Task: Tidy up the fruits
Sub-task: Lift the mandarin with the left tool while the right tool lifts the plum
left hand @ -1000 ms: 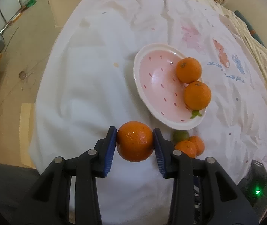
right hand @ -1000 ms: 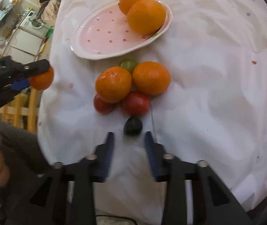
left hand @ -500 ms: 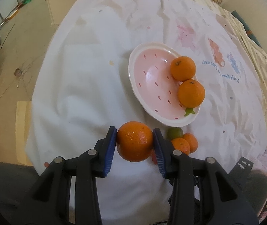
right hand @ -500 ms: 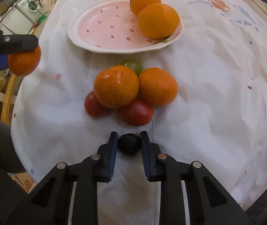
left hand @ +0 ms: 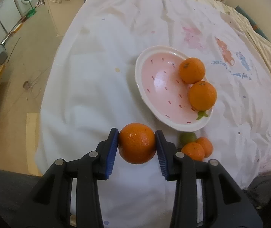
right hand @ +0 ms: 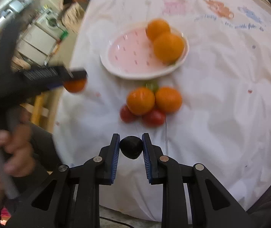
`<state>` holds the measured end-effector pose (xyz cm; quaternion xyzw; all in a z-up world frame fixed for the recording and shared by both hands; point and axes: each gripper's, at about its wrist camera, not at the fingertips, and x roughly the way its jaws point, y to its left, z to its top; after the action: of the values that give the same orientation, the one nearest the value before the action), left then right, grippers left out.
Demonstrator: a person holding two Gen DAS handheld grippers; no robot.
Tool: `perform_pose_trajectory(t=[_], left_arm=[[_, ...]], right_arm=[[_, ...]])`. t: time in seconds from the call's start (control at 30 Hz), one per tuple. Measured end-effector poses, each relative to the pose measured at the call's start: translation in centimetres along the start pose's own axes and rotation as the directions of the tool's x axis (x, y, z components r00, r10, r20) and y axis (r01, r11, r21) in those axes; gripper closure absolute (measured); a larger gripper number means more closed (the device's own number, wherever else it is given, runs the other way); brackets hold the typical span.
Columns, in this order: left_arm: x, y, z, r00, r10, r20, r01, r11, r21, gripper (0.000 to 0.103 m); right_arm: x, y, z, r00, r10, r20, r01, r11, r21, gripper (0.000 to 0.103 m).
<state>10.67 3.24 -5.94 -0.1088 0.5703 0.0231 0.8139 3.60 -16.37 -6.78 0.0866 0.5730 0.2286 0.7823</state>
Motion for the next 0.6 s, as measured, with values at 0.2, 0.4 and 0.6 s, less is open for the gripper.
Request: perform_pose_trajectory(t=[0.2,0.4,0.6], left_arm=[[-0.2,-0.2,0.0,0.999,0.034,0.032,-0.034,0.999,0.024,0.068],[-0.6,-0.8,-0.2,0.990,0.103,0.099,-0.110,0.992,0.068,0.069],[-1.6,-0.6,0.9,0.989,0.092,0.111,-0.098,0.994,0.042,0.069]], right_arm=[[-4.5,-1.2,2.2,0.988,0.037,0.148,-0.036,0.999,-0.012,0.078],[-7.2,-3.9,4.9,0.976,0.041,0.212,-0.048,0.999,0.025,0.078],[-7.9,-5.2,7.1,0.966,0.046,0.253,-0.058,0.997,0.042,0.078]])
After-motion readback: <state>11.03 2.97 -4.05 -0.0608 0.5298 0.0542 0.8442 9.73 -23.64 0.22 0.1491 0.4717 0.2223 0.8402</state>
